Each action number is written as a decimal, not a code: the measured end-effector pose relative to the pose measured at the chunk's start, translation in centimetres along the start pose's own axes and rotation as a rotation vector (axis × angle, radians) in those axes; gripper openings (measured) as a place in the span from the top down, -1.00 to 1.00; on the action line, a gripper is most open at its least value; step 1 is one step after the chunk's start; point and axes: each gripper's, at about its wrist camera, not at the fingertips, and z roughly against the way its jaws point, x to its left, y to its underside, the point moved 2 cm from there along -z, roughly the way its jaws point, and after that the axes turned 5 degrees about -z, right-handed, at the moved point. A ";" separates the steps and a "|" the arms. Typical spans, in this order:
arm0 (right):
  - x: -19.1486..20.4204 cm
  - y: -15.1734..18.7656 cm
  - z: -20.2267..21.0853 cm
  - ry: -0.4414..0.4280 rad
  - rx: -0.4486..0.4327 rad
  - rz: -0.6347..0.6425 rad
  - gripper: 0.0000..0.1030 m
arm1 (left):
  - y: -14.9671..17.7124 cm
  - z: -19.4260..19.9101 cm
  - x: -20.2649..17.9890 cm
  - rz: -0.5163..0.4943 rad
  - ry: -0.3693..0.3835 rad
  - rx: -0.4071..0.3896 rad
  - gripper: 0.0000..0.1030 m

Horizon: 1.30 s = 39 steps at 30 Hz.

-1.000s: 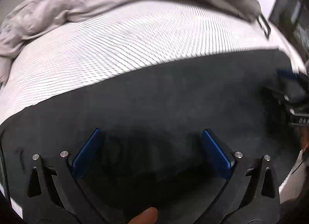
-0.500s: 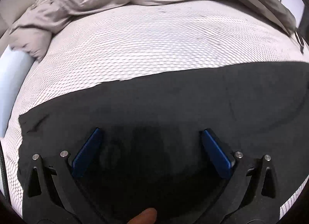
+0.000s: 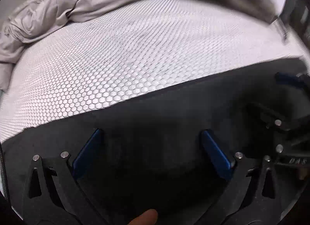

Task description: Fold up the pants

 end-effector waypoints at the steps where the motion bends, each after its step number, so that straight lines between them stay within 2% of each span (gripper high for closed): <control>1: 0.5 0.1 -1.5 0.060 0.036 0.040 -0.95 | 0.2 -0.3 0.6 0.031 0.008 -0.009 -1.00; 2: 0.6 0.5 -2.0 0.092 0.041 0.075 -0.96 | 0.6 -0.5 2.0 0.072 0.017 -0.010 -1.00; 3: -0.1 0.7 -2.0 0.086 0.027 0.078 -0.97 | 1.1 -0.3 3.6 0.097 0.004 -0.015 -1.00; 4: -1.3 1.0 -1.8 0.087 0.021 0.058 -0.97 | 1.8 0.0 5.4 0.105 -0.034 -0.017 -1.00; 6: -5.2 1.8 -0.9 0.178 0.008 0.010 -0.99 | 3.3 0.7 9.0 0.125 -0.090 -0.016 -1.00; 7: -7.0 2.3 -0.6 0.195 0.013 -0.020 -0.99 | 4.2 1.2 11.1 0.141 -0.119 -0.003 -1.00; 9: -10.9 3.6 0.3 0.128 0.027 -0.164 -0.99 | 5.6 2.4 14.3 0.158 -0.171 0.013 -0.98; 11: -13.0 4.9 2.0 0.076 0.032 -0.281 -0.97 | 7.5 4.7 15.5 0.175 -0.132 -0.017 -0.97; 14: -10.4 6.8 5.5 -0.037 -0.024 -0.255 -0.97 | 10.0 7.8 13.6 0.132 -0.043 -0.080 -0.97; 16: -7.2 7.9 7.3 -0.077 -0.053 -0.203 -0.97 | 11.0 8.4 10.8 0.084 0.005 -0.095 -0.97; 17: -4.1 8.7 8.0 -0.100 -0.053 -0.159 -0.97 | 12.6 8.9 9.2 0.054 0.024 -0.086 -0.97; 18: -2.3 8.9 7.7 -0.112 -0.044 -0.123 -0.97 | 13.2 8.3 8.0 0.014 0.037 -0.068 -0.98; 20: 1.8 10.1 7.6 -0.113 -0.037 -0.020 -0.97 | 14.7 7.6 5.4 -0.026 -0.003 -0.035 -1.00; 22: 4.6 12.1 7.5 -0.088 -0.049 0.096 -0.96 | 15.5 7.6 6.1 0.008 0.013 -0.059 -0.99; 23: 4.3 12.8 7.0 -0.064 -0.039 0.131 -0.95 | 16.1 7.8 6.4 0.030 0.013 -0.051 -0.99; 25: 2.7 14.1 7.1 -0.052 -0.053 0.100 -0.95 | 17.1 8.5 8.1 0.086 -0.013 -0.036 -0.97; 27: -0.6 15.0 7.8 0.067 -0.064 0.006 -0.95 | 18.3 9.6 9.1 0.127 0.051 -0.024 -0.97; 29: -4.0 16.0 8.9 0.135 -0.049 -0.099 -0.95 | 19.1 11.1 8.5 0.113 0.021 -0.025 -0.97; 31: -5.6 16.7 10.2 0.093 -0.024 -0.176 -0.96 | 19.7 13.1 7.9 0.108 -0.036 -0.067 -0.97; 32: -5.9 17.2 11.3 0.073 -0.015 -0.206 -0.96 | 19.6 13.7 8.0 0.115 -0.027 -0.080 -0.97; 34: -4.4 17.1 14.0 0.015 -0.028 -0.206 -0.96 | 19.6 15.0 7.8 0.151 0.015 -0.096 -0.97; 36: -1.8 15.9 16.6 -0.075 -0.067 -0.163 -0.96 | 19.8 16.2 6.9 0.172 0.025 -0.105 -0.97; 38: 1.4 15.5 18.5 -0.148 -0.090 -0.137 -0.96 | 19.9 16.9 6.0 0.191 0.040 -0.110 -0.97; 39: 2.3 15.5 18.9 -0.189 -0.093 -0.145 -0.96 | 20.1 17.2 5.3 0.222 0.071 -0.116 -0.97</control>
